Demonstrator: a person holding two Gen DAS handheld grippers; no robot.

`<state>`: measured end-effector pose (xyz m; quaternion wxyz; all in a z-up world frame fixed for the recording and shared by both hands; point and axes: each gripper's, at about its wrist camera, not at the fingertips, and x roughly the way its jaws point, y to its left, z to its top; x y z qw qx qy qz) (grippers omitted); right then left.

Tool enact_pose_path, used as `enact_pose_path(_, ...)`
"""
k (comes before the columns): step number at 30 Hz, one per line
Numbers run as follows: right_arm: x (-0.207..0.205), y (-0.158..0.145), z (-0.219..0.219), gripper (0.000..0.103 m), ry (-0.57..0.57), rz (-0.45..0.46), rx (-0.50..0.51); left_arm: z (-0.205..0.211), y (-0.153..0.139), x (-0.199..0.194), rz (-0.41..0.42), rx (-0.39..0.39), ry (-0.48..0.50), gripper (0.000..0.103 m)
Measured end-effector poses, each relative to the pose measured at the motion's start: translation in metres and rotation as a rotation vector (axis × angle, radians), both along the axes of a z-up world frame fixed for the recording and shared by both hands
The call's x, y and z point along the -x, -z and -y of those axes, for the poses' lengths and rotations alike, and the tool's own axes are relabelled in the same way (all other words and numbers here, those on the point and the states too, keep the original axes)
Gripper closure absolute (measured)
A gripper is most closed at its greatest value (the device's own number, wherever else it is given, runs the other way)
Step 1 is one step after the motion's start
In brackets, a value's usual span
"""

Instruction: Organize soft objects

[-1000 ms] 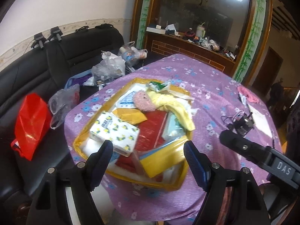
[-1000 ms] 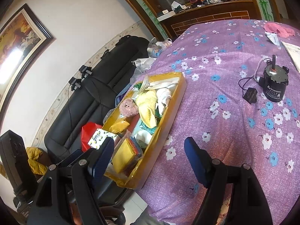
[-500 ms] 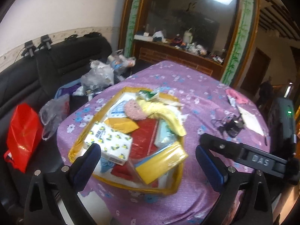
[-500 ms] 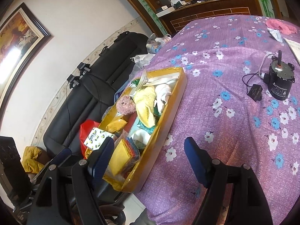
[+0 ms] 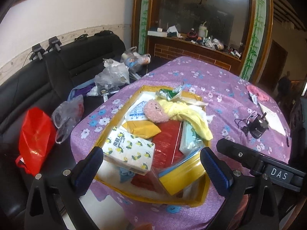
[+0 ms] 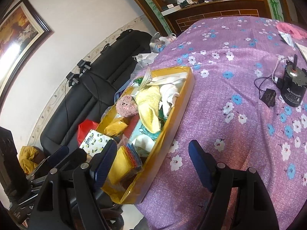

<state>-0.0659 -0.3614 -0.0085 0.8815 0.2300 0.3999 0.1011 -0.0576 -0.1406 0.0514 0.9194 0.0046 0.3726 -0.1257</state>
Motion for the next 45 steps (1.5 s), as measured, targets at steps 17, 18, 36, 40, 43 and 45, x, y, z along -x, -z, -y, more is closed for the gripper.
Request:
enact_pose_path(17, 0.007, -0.006, 0.004, 0.026, 0.019, 0.008, 0.006, -0.001, -0.01, 0.01, 0.016, -0.019, -0.02, 0.001)
enact_pose_path(18, 0.008, -0.006, 0.004, 0.026, 0.022, 0.009, 0.007, -0.001, -0.01, 0.01, 0.016, -0.022, -0.02, 0.001)
enact_pose_path(36, 0.011, -0.009, 0.005, 0.026, 0.075, 0.009, 0.1, -0.002, -0.01, 0.01, 0.006, -0.05, -0.042, 0.001)
enact_pose_path(40, 0.011, -0.009, 0.001, 0.026, 0.046, 0.01, 0.104, -0.001, -0.009, 0.01, 0.005, -0.057, -0.044, 0.001)
enact_pose_path(43, 0.01, -0.008, -0.001, 0.026, 0.046, 0.008, 0.11, -0.001, -0.008, 0.009, 0.0, -0.061, -0.043, 0.001)
enact_pose_path(45, 0.009, -0.007, -0.001, 0.026, 0.047, 0.004, 0.11, -0.001, -0.008, 0.009, 0.004, -0.067, -0.044, 0.001)
